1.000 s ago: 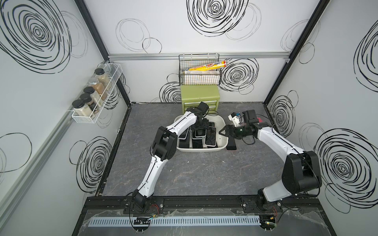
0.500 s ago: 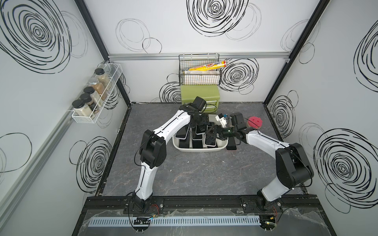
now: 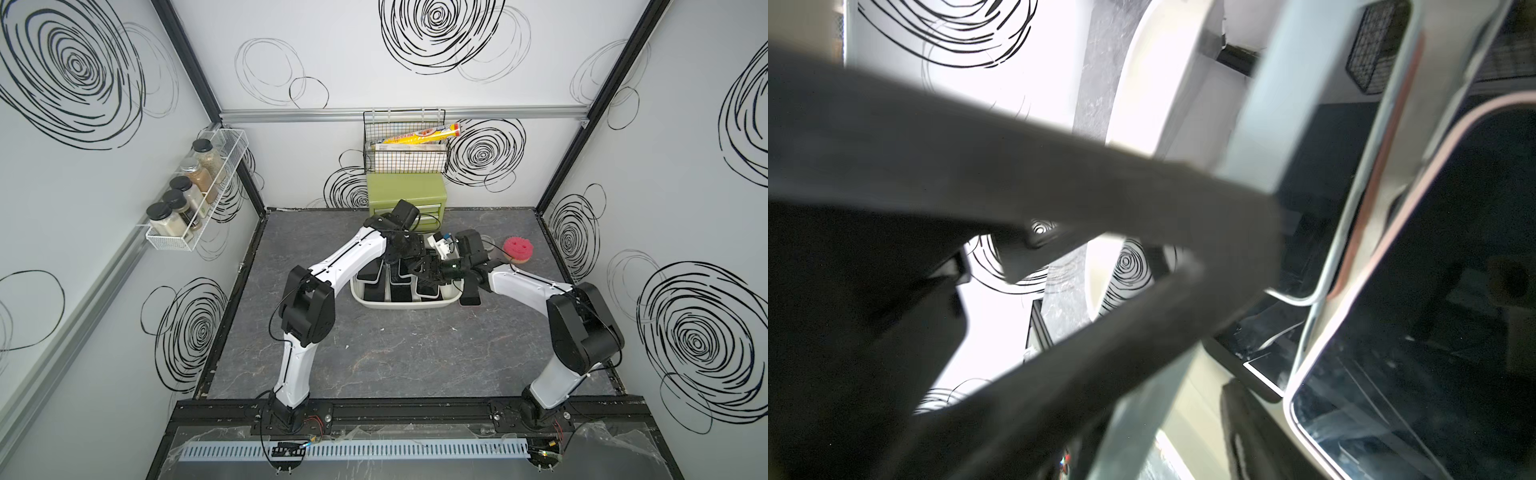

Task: Take the phone out of the storage box
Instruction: Pick up the phone from the storage box.

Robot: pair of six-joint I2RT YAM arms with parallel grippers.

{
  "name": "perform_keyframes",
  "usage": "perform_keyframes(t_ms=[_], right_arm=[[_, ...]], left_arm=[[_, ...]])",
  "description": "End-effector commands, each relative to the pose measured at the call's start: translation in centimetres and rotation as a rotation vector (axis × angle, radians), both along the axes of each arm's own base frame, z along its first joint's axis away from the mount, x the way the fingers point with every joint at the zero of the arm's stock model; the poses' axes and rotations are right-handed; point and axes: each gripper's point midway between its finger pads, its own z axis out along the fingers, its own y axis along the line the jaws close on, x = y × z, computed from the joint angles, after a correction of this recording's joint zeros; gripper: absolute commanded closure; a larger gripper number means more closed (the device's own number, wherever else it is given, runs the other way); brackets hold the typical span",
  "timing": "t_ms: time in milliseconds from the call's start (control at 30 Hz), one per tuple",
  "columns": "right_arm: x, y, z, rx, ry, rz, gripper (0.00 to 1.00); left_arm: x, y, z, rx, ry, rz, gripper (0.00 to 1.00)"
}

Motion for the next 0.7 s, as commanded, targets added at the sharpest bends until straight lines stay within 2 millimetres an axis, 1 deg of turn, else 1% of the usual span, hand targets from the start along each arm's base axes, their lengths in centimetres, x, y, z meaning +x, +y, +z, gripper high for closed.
perform_keyframes(t_ms=[0, 33, 100, 200, 367, 467, 500, 567, 633, 667], right_arm=[[2.6, -0.1, 1.4, 0.003, -0.071, -0.082, 0.46], [2.8, -0.1, 1.7, 0.008, -0.078, -0.096, 0.49], [3.4, -0.2, 2.3, 0.021, -0.093, -0.118, 0.51], [4.0, -0.1, 2.9, 0.036, -0.108, -0.137, 0.57], [4.1, 0.3, 3.7, 0.092, -0.115, -0.142, 0.8], [3.9, 0.6, 4.1, 0.12, -0.115, -0.127, 0.91], [3.8, 0.6, 4.2, 0.124, -0.114, -0.122, 0.94], [3.3, 0.7, 4.3, 0.131, -0.108, -0.105, 0.99], [2.6, 0.5, 4.3, 0.134, -0.099, -0.102, 1.0], [2.3, 0.3, 4.3, 0.134, -0.099, -0.098, 1.0]], left_arm=[[-1.4, -1.5, 4.3, -0.101, -0.059, -0.048, 0.48], [-1.6, -1.5, 4.3, -0.103, -0.06, -0.05, 0.48], [-1.9, -1.3, 4.1, -0.107, -0.05, -0.048, 0.48], [-2.3, -1.4, 3.8, -0.117, -0.039, -0.05, 0.48], [-2.5, -1.4, 3.7, -0.122, -0.033, -0.058, 0.48], [-2.5, -1.5, 3.5, -0.121, -0.027, -0.062, 0.46], [-2.4, -1.5, 3.5, -0.12, -0.028, -0.063, 0.42], [-2.2, -1.4, 3.8, -0.125, -0.033, -0.053, 0.23], [-1.6, -1.1, 4.4, -0.138, -0.042, -0.037, 0.08], [-1.3, -0.8, 4.7, -0.144, -0.046, -0.023, 0.03]])
